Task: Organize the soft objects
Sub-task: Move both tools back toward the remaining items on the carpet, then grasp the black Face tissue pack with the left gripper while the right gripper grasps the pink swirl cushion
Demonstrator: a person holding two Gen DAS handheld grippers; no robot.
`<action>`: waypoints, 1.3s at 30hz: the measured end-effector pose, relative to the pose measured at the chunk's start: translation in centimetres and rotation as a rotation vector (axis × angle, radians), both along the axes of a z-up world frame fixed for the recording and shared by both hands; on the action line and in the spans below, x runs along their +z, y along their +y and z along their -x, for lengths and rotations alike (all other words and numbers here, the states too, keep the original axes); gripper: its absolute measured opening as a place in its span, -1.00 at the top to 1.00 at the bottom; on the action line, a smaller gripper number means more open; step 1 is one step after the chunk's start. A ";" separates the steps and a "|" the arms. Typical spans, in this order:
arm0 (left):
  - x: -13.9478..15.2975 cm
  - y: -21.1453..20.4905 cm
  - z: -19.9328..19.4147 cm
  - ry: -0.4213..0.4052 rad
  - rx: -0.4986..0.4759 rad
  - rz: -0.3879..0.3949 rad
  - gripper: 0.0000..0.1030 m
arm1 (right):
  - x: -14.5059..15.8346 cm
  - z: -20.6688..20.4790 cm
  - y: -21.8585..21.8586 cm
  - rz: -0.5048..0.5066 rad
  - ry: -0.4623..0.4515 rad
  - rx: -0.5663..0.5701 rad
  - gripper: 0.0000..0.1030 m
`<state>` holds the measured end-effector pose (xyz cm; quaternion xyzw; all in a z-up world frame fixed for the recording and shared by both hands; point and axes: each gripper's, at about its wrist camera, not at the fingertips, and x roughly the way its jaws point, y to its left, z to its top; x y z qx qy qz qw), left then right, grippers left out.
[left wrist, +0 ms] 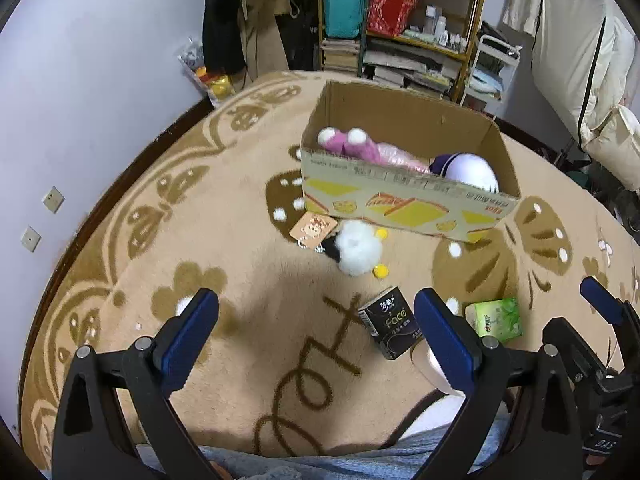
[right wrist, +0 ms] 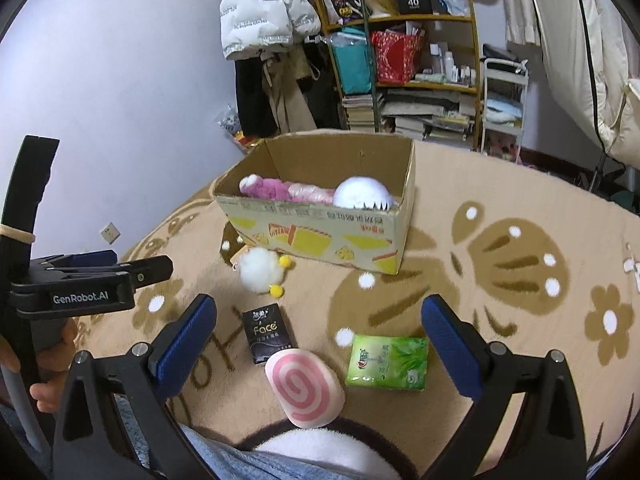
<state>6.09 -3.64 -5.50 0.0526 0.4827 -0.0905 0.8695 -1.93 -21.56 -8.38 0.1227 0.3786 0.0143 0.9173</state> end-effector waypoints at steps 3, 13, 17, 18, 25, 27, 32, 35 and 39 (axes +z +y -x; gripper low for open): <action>-0.9 -0.2 -0.6 0.025 -0.001 0.008 -0.89 | -0.8 -0.6 0.1 -0.009 0.034 0.012 -1.00; -3.8 -1.4 -2.3 0.097 -0.016 0.027 -0.89 | -3.9 -2.6 0.7 -0.034 0.178 0.056 -0.95; -4.8 -1.8 -2.8 0.115 -0.003 0.033 -0.89 | -5.3 -3.4 0.9 -0.061 0.238 0.082 -0.78; -5.1 -1.9 -3.0 0.122 -0.003 0.037 -0.89 | -5.6 -3.6 1.0 -0.059 0.251 0.084 -0.77; -7.2 -2.9 -4.2 0.171 -0.016 0.053 -0.89 | -7.0 -4.4 1.4 -0.060 0.306 0.101 -0.70; -7.9 -3.1 -4.5 0.191 -0.018 0.055 -0.89 | -7.4 -4.7 1.5 -0.064 0.327 0.105 -0.64; -9.3 -3.5 -5.0 0.225 -0.026 0.055 -0.89 | -8.1 -5.0 1.7 -0.060 0.366 0.110 -0.64; -10.0 -3.7 -5.1 0.219 -0.025 0.029 -0.89 | -8.6 -5.2 2.1 -0.061 0.386 0.123 -0.64; -10.9 -4.2 -5.3 0.244 -0.046 0.022 -0.89 | -9.0 -5.3 2.6 -0.055 0.404 0.137 -0.64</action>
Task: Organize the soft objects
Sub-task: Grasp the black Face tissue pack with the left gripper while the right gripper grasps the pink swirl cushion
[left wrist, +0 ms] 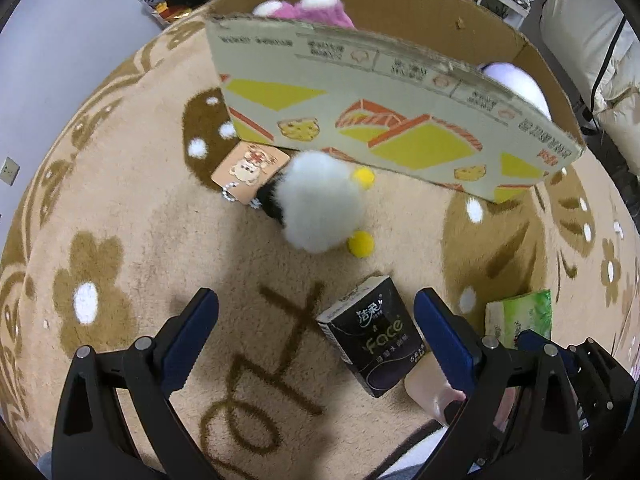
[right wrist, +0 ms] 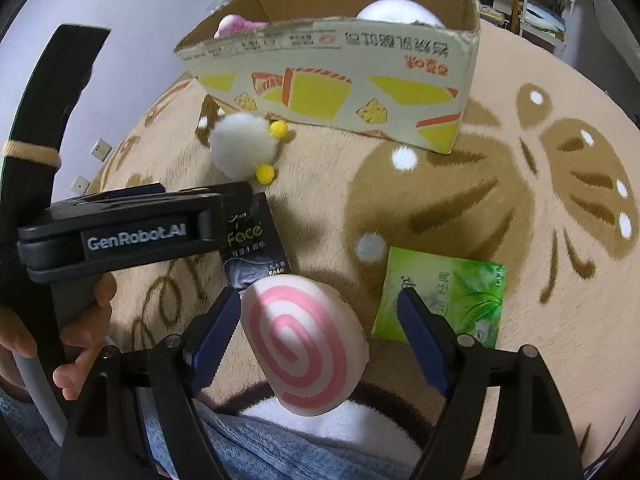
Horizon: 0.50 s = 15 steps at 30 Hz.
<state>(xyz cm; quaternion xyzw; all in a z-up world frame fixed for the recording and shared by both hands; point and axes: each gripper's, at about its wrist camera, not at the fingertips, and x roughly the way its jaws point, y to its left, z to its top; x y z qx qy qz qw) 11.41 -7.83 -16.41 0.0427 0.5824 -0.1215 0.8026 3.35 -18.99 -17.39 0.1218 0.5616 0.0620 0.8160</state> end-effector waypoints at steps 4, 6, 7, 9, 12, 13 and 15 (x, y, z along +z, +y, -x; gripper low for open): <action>-1.0 -0.5 0.0 0.026 -0.019 -0.020 -0.89 | -0.1 0.0 0.2 0.000 0.008 0.004 -0.63; -1.5 -0.8 0.0 0.033 -0.030 -0.042 -0.89 | -0.1 0.0 0.3 -0.001 0.010 0.005 -0.63; -1.7 -0.9 0.0 0.035 -0.033 -0.051 -0.89 | -0.2 0.0 0.3 0.000 0.011 0.006 -0.63; -2.1 -0.9 0.0 0.044 -0.035 -0.063 -0.89 | -0.3 -0.3 0.5 0.002 0.015 0.009 -0.63; -2.5 -0.9 -0.3 0.060 -0.026 -0.051 -0.89 | -0.3 0.0 0.4 0.007 0.020 0.016 -0.63; -2.5 -0.9 -0.4 0.063 -0.023 -0.049 -0.89 | -0.3 0.0 0.5 0.011 0.020 0.019 -0.63; -2.7 -0.9 -0.3 0.065 -0.023 -0.051 -0.89 | -0.4 0.1 0.6 0.018 0.019 0.022 -0.62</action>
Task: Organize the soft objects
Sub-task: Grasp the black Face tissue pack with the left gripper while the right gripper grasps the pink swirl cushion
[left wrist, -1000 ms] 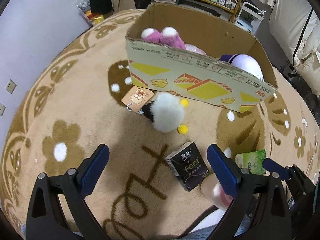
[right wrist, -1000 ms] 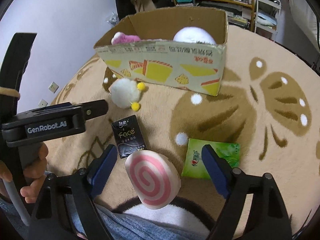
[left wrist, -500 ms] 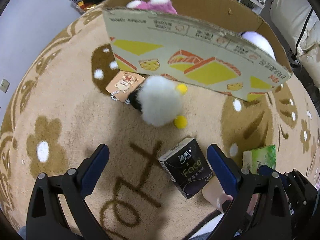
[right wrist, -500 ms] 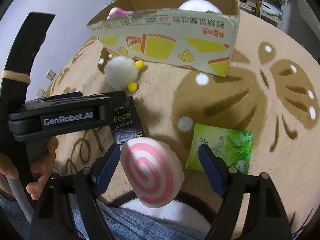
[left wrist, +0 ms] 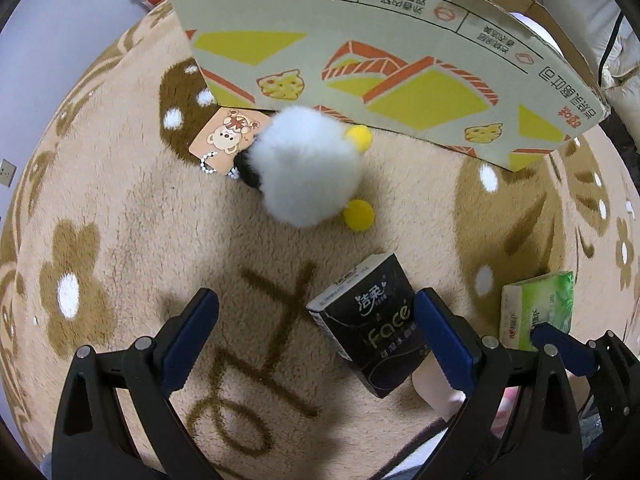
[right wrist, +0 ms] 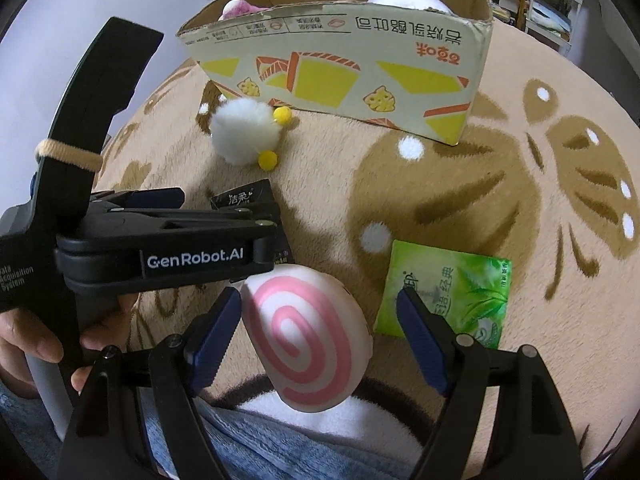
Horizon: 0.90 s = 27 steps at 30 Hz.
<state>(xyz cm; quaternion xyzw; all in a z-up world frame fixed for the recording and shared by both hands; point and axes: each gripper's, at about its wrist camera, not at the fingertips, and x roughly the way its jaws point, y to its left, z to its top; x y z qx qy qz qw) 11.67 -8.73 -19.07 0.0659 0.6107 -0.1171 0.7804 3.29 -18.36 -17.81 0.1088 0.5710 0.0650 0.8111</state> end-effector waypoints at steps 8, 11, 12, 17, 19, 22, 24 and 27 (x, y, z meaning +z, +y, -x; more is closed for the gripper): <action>-0.5 -0.9 1.0 0.035 -0.044 -0.008 -0.64 | -0.4 0.0 0.4 -0.017 0.010 0.018 -0.25; -0.5 -1.1 1.2 0.056 -0.045 0.018 -0.42 | -0.7 -0.2 0.3 -0.037 0.018 0.013 -0.13; -0.5 -1.0 1.2 0.064 -0.044 0.032 -0.31 | -0.8 -0.2 0.2 -0.039 0.018 0.013 -0.11; 0.1 -0.6 1.8 0.079 -0.039 0.074 0.19 | -0.9 -0.2 0.3 -0.036 0.011 0.024 0.07; 0.5 -0.6 2.0 0.053 -0.043 0.055 0.21 | -0.7 -0.1 0.2 -0.036 0.002 0.024 0.15; 1.2 -0.7 2.6 0.015 -0.055 0.027 0.24 | -0.4 0.0 -0.1 -0.033 -0.014 0.016 0.23; 1.9 -0.5 3.1 -0.015 -0.051 0.011 0.24 | 0.1 0.3 -0.6 -0.034 -0.034 0.004 0.28; 2.8 -0.1 3.5 -0.054 -0.035 -0.003 0.24 | 0.7 0.5 -0.9 -0.046 -0.060 -0.013 0.32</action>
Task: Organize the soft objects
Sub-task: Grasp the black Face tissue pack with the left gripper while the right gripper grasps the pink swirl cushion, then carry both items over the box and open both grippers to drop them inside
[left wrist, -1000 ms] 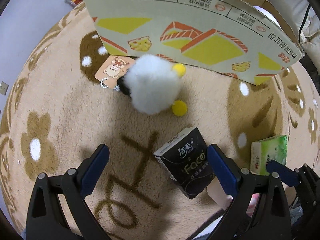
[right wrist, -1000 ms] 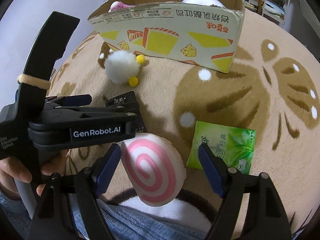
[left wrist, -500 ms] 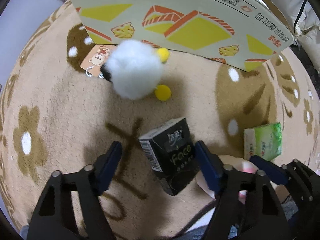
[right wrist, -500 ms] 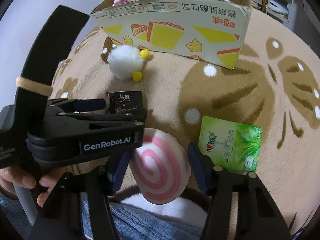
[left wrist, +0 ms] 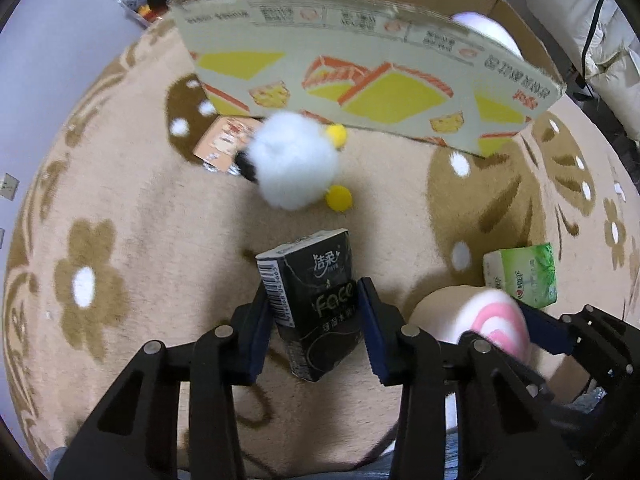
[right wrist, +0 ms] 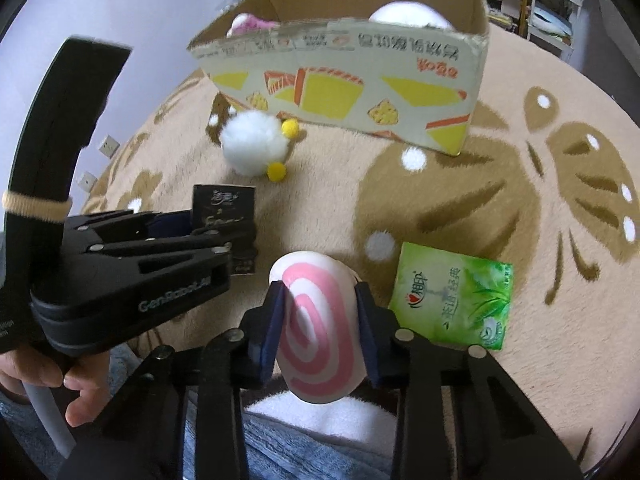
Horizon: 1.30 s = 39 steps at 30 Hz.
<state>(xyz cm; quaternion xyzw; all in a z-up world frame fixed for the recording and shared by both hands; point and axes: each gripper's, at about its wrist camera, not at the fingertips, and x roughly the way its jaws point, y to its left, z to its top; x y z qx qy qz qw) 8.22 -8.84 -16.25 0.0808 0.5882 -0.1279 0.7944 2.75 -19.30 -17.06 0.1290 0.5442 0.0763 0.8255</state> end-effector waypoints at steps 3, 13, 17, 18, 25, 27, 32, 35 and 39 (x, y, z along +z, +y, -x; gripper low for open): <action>0.9 0.9 -0.4 -0.031 0.026 -0.001 0.25 | 0.8 0.4 -0.6 -0.006 -0.033 -0.019 0.38; 5.0 2.6 1.0 -0.209 0.099 0.001 0.25 | 5.1 2.2 -2.0 0.011 -0.273 -0.118 0.45; 6.9 2.9 1.3 -0.303 0.102 0.021 0.25 | 7.1 3.0 -2.6 0.042 -0.398 -0.167 0.45; 7.4 2.9 1.3 -0.332 0.100 0.031 0.25 | 7.6 3.3 -2.7 0.054 -0.434 -0.179 0.45; 10.5 2.7 2.5 -0.523 0.082 0.059 0.25 | 9.9 3.6 -2.4 0.153 -0.586 -0.200 0.45; 11.3 2.6 2.8 -0.574 0.079 0.060 0.25 | 10.3 3.3 -2.2 0.184 -0.607 -0.191 0.45; 12.9 2.3 2.8 -0.631 0.054 0.054 0.25 | 11.0 2.2 -2.5 0.219 -0.641 -0.182 0.45; 13.6 2.2 2.5 -0.655 0.054 0.058 0.25 | 11.6 1.4 -2.8 0.228 -0.664 -0.188 0.45; 14.5 1.9 2.0 -0.690 0.047 0.070 0.25 | 12.0 0.6 -3.1 0.233 -0.686 -0.186 0.45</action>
